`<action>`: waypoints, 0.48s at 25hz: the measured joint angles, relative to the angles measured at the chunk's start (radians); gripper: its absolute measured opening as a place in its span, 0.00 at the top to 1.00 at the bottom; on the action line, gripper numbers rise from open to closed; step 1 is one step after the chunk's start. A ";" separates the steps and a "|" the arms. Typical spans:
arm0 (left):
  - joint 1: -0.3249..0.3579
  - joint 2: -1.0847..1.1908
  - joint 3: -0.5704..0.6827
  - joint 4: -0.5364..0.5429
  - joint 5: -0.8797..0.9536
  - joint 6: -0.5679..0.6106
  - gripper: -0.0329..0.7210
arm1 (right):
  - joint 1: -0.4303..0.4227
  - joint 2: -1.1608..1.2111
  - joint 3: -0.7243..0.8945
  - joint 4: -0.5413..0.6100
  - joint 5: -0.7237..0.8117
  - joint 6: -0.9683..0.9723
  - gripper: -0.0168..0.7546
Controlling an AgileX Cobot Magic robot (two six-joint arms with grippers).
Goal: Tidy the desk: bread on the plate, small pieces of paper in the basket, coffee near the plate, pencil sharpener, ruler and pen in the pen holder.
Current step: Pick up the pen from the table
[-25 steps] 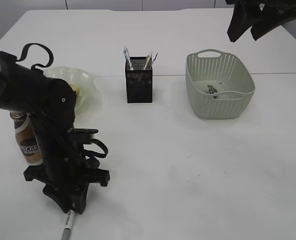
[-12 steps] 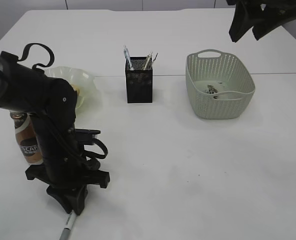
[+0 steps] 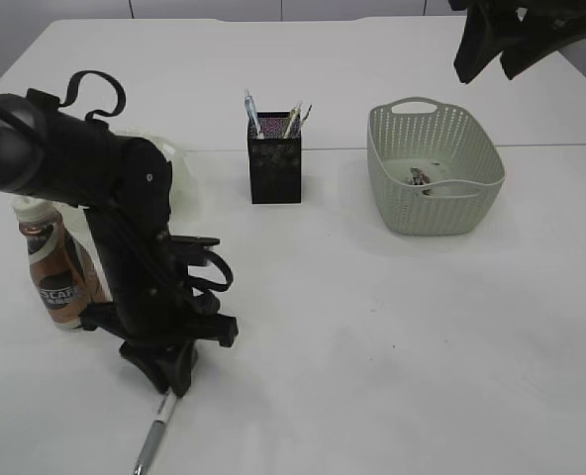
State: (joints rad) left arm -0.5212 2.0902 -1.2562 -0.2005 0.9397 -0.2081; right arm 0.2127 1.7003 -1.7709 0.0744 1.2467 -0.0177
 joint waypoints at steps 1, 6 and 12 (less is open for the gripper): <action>0.000 0.002 -0.019 0.003 -0.003 0.003 0.87 | 0.000 0.000 0.000 0.000 0.000 0.000 0.51; 0.000 0.004 -0.064 0.014 -0.005 0.003 0.87 | 0.000 0.000 0.000 0.000 0.000 0.000 0.51; 0.000 0.004 -0.065 0.019 -0.066 0.003 0.87 | 0.000 0.000 0.000 -0.001 0.000 0.000 0.51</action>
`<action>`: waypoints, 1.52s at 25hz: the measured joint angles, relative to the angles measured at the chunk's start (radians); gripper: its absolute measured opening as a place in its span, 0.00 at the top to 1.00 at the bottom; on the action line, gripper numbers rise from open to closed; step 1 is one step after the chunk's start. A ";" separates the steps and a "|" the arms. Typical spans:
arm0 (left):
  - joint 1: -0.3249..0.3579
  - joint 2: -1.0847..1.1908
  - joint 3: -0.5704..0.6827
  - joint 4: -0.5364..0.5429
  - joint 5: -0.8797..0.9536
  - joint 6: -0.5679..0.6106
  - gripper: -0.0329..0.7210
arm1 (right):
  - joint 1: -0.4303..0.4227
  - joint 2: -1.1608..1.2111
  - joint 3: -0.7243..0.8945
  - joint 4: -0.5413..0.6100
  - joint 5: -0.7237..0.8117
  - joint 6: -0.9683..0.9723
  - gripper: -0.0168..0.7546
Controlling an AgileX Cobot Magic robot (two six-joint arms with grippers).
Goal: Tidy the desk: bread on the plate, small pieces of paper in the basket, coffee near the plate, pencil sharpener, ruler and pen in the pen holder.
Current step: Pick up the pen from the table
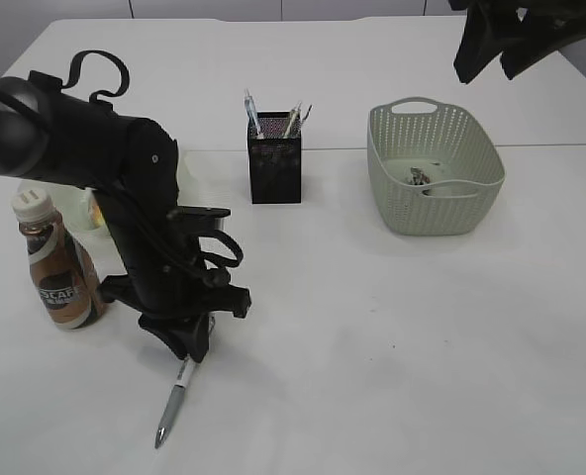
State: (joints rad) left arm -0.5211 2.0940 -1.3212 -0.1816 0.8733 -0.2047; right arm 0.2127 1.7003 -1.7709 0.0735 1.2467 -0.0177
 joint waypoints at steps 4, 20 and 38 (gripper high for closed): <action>0.000 0.000 0.000 0.012 -0.040 0.000 0.87 | 0.000 0.000 0.000 0.000 0.000 0.000 0.51; 0.000 0.000 0.000 0.047 -0.110 0.002 0.86 | 0.000 0.000 0.000 0.000 0.000 0.000 0.51; 0.000 0.000 0.000 0.037 -0.108 0.002 0.69 | 0.000 0.000 0.000 0.000 0.000 0.000 0.51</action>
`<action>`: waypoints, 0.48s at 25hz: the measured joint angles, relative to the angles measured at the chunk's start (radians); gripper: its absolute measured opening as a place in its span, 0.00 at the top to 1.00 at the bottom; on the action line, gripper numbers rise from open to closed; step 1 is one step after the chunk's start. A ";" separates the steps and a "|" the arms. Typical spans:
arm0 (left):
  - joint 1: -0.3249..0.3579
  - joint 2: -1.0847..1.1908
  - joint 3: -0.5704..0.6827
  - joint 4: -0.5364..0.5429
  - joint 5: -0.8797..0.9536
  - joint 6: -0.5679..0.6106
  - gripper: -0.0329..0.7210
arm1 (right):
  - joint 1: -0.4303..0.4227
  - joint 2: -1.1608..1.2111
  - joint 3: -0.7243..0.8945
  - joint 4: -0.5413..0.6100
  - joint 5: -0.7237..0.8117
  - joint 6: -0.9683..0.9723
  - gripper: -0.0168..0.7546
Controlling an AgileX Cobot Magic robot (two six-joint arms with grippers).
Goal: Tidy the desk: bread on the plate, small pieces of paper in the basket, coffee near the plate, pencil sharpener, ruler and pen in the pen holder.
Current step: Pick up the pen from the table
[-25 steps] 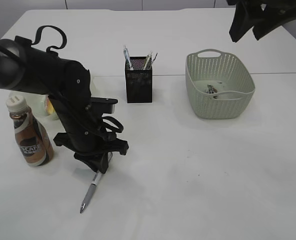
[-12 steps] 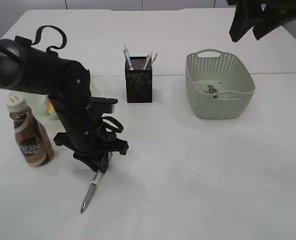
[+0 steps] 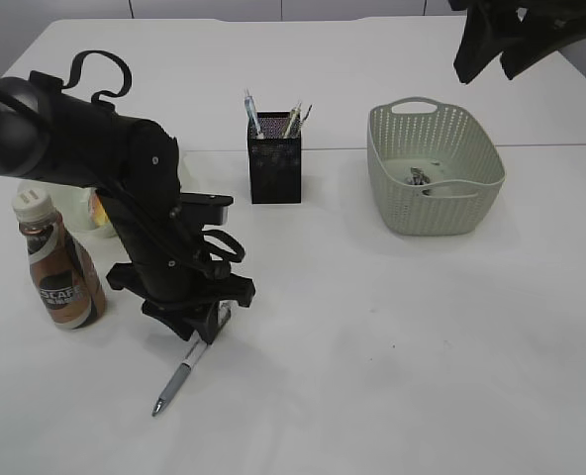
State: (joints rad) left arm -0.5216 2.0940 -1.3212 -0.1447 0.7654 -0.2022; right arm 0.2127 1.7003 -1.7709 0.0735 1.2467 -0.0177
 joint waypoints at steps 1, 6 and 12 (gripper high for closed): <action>0.000 0.000 0.000 0.000 0.002 0.000 0.69 | 0.000 0.000 0.000 0.000 0.000 0.000 0.51; 0.000 0.030 -0.002 -0.002 0.047 0.000 0.69 | 0.000 0.000 0.000 0.000 0.000 0.000 0.51; 0.000 0.030 -0.003 -0.008 0.049 0.001 0.69 | 0.000 0.000 0.000 0.000 0.002 0.000 0.51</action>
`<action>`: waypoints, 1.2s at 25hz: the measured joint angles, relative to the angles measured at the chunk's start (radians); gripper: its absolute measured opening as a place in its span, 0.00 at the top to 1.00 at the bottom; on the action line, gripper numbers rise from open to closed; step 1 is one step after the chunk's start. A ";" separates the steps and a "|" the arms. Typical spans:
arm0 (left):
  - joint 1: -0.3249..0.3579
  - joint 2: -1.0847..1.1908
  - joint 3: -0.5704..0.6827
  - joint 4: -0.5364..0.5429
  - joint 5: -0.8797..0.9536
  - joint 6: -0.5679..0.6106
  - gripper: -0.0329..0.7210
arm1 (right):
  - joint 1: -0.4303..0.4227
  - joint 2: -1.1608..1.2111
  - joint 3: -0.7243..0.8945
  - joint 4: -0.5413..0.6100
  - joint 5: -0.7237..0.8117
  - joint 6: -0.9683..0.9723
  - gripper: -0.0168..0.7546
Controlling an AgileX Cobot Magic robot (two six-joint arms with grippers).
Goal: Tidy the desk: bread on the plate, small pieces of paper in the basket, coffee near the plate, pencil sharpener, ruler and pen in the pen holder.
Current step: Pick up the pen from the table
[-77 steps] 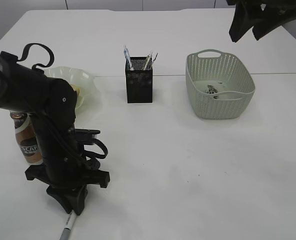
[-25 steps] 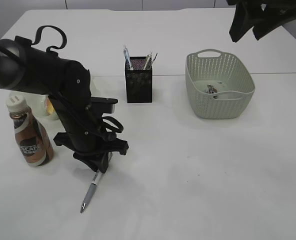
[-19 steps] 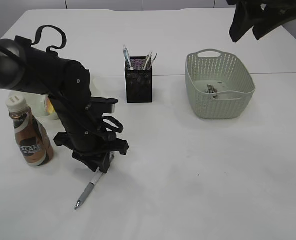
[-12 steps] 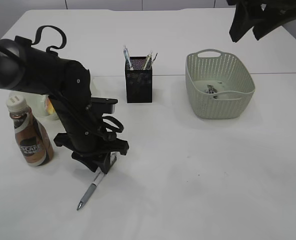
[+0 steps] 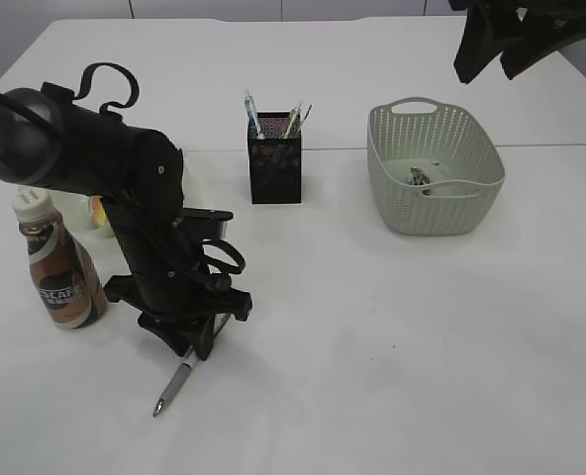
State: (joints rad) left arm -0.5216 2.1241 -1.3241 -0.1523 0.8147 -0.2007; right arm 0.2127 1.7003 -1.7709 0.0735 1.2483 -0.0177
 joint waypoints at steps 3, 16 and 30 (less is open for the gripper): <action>0.000 0.006 -0.005 0.000 0.000 0.009 0.69 | 0.000 0.000 0.000 0.000 0.000 0.000 0.51; 0.000 0.012 -0.015 0.000 0.025 0.035 0.87 | 0.000 0.000 0.000 0.000 0.000 0.000 0.51; -0.070 -0.182 0.066 0.006 0.077 0.047 0.87 | 0.000 0.000 0.000 -0.053 0.000 0.000 0.51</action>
State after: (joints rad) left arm -0.5917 1.9425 -1.2585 -0.1468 0.8917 -0.1535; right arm 0.2127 1.7003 -1.7709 0.0205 1.2483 -0.0177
